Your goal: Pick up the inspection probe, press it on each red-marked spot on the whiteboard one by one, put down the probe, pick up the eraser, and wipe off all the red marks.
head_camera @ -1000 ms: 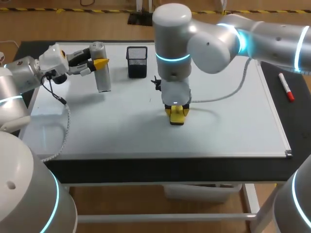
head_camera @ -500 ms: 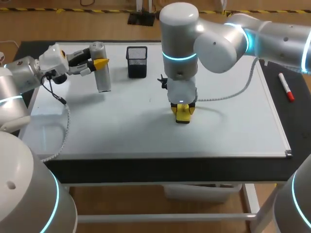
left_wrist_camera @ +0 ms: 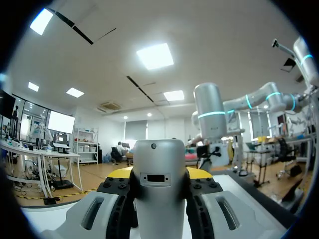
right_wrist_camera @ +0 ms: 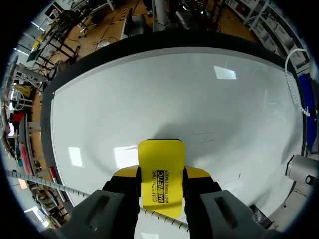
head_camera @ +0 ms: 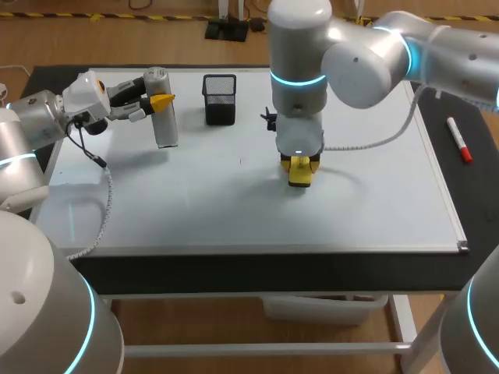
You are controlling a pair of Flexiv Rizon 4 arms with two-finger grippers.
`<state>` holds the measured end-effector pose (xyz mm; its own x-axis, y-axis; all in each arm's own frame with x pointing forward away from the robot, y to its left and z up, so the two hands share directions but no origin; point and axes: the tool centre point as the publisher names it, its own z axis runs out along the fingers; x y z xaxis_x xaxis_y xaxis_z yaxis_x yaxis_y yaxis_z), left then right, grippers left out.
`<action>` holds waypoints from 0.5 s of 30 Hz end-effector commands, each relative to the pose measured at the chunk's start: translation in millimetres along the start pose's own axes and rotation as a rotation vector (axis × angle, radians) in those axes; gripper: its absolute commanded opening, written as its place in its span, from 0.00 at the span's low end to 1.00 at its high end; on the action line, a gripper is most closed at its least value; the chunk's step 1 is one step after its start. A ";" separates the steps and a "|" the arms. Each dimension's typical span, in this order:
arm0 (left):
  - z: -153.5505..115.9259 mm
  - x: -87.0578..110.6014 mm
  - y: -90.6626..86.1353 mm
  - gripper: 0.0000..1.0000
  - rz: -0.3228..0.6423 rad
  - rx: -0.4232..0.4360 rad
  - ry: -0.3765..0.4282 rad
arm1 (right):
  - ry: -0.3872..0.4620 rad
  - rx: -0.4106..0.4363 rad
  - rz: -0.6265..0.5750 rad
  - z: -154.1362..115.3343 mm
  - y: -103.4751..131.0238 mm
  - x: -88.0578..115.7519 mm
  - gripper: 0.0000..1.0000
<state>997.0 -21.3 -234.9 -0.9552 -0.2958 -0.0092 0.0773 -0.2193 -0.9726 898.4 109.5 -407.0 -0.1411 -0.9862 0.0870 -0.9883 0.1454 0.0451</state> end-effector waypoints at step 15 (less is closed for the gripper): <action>0.8 0.2 -0.4 0.00 0.002 0.001 -0.001 | 0.008 0.009 0.003 -3.3 -12.0 0.1 0.00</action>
<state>997.0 -21.3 -234.9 -0.9552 -0.2959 -0.0093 0.0773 -0.2192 -0.9726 903.1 108.2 -406.6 -0.1441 -0.9858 0.0864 -0.9885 0.1474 0.0334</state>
